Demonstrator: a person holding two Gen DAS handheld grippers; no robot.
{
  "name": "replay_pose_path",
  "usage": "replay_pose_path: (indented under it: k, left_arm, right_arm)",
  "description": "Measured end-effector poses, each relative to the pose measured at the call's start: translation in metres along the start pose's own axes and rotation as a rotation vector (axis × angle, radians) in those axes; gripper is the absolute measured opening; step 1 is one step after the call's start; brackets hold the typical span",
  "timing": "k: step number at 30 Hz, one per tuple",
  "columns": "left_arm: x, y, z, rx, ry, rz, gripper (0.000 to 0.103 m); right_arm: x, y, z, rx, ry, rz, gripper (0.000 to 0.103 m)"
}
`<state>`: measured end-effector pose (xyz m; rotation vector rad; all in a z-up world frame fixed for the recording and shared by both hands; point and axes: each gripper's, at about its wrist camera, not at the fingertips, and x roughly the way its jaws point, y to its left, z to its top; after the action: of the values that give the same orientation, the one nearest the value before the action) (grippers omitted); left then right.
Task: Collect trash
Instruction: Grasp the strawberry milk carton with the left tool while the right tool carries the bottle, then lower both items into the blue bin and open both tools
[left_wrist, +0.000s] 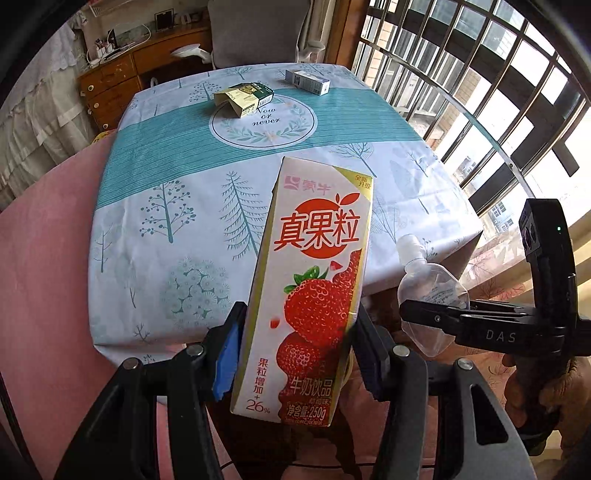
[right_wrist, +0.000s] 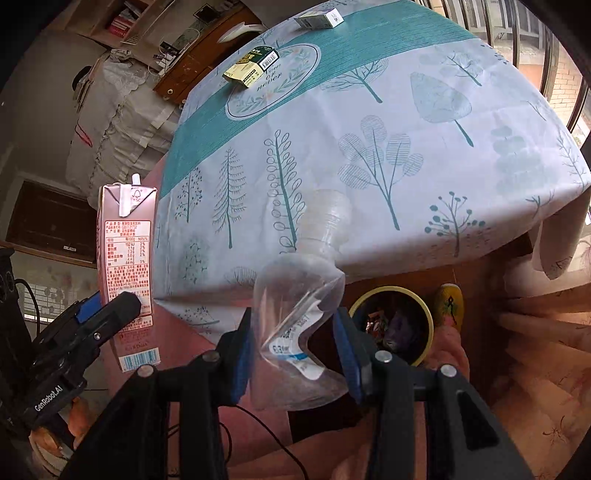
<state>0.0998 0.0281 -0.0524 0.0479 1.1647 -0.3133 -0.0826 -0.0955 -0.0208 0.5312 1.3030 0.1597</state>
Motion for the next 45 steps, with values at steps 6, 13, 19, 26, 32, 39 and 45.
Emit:
replay_pose_path:
  k: [6, 13, 19, 26, 32, 39, 45]
  left_arm:
    - [0.004, -0.003, -0.050, 0.031, 0.065, -0.023, 0.053]
    - [0.026, -0.019, -0.085, 0.016, 0.131, -0.042, 0.053]
    - [0.070, -0.034, -0.109, -0.016, 0.209, -0.053, 0.053]
    - [0.172, -0.048, -0.145, -0.099, 0.325, -0.044, 0.053]
    - [0.260, -0.051, -0.162, -0.137, 0.378, -0.024, 0.054]
    - [0.323, -0.033, -0.169, -0.156, 0.410, 0.051, 0.086]
    - [0.332, -0.014, -0.174, -0.201, 0.398, 0.138, 0.098]
  right_arm:
    - [0.002, 0.005, -0.050, 0.009, 0.025, -0.045, 0.042]
    - [0.012, -0.013, -0.077, 0.029, 0.080, -0.091, 0.042]
    - [0.047, -0.050, -0.095, 0.091, 0.146, -0.092, 0.042]
    - [0.136, -0.116, -0.118, 0.166, 0.243, -0.104, 0.042]
    - [0.211, -0.163, -0.117, 0.166, 0.293, -0.114, 0.043]
    - [0.271, -0.199, -0.110, 0.172, 0.318, -0.139, 0.060]
    - [0.275, -0.205, -0.103, 0.157, 0.295, -0.153, 0.066]
